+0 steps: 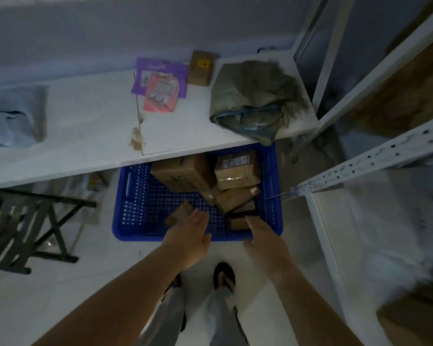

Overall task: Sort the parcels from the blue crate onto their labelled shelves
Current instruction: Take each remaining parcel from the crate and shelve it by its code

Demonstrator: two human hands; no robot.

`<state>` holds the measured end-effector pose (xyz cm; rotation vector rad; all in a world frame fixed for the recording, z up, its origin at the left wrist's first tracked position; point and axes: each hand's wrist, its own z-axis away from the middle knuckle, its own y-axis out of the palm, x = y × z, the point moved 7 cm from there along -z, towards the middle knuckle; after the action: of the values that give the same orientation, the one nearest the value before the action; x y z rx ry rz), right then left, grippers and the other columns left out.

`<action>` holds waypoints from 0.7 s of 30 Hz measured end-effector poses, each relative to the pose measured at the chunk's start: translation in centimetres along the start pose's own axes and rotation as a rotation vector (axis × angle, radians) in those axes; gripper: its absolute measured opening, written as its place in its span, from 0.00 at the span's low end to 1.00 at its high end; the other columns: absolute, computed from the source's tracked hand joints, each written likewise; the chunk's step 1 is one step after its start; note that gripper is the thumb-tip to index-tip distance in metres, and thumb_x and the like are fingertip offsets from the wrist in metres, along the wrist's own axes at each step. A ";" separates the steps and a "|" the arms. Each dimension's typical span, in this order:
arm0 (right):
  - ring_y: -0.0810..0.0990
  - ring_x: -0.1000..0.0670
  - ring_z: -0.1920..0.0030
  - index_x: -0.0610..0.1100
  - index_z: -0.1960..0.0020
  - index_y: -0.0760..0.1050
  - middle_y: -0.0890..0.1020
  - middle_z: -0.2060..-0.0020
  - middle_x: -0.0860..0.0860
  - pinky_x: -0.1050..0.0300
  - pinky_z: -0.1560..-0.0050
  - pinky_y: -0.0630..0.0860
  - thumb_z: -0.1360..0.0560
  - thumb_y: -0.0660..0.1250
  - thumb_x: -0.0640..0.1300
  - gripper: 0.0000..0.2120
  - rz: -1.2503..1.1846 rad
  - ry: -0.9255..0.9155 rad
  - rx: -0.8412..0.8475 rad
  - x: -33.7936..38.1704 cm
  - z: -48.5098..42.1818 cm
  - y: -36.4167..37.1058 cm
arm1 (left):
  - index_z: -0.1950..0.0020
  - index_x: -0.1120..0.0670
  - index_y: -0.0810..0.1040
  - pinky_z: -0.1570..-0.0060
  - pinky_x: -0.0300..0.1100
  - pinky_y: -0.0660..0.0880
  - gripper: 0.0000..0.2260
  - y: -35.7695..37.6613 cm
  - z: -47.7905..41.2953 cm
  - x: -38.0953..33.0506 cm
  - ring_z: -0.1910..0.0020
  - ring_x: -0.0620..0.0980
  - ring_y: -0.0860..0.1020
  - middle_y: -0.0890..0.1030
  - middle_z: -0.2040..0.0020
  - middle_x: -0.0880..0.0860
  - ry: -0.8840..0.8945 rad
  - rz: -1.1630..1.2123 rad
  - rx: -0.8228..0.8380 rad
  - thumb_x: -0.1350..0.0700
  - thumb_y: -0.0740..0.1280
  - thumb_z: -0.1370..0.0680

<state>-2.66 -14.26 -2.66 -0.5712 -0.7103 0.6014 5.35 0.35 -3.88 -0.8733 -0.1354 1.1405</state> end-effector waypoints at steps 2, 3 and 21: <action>0.71 0.49 0.35 0.48 0.28 0.62 0.69 0.32 0.50 0.53 0.37 0.70 0.23 0.60 0.43 0.24 -0.083 0.048 0.009 -1.7 -3.9 1.1 | 0.23 0.53 0.47 0.28 0.42 0.55 0.26 0.5 -4.5 0.9 0.24 0.48 0.50 0.48 0.22 0.50 -0.008 0.037 -0.012 0.48 0.50 0.18; 0.73 0.48 0.39 0.47 0.30 0.65 0.73 0.36 0.48 0.51 0.39 0.72 0.23 0.61 0.43 0.22 -0.136 0.066 -0.003 -2.6 -6.0 1.5 | 0.23 0.53 0.47 0.28 0.42 0.55 0.26 1.0 -6.7 1.5 0.24 0.48 0.51 0.49 0.22 0.50 -0.016 0.044 -0.018 0.48 0.50 0.18; 0.75 0.44 0.42 0.45 0.27 0.64 0.72 0.34 0.44 0.52 0.42 0.69 0.30 0.63 0.69 0.40 -1.108 0.618 -0.106 -14.1 -38.9 7.8 | 0.26 0.37 0.49 0.29 0.51 0.61 0.26 15.4 -34.7 8.9 0.27 0.49 0.61 0.58 0.24 0.44 -0.063 0.793 0.042 0.46 0.58 0.21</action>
<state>14.93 -28.95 -38.01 -0.3462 -0.3690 -0.6317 15.69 -8.70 -40.35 -0.8739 0.2054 1.9002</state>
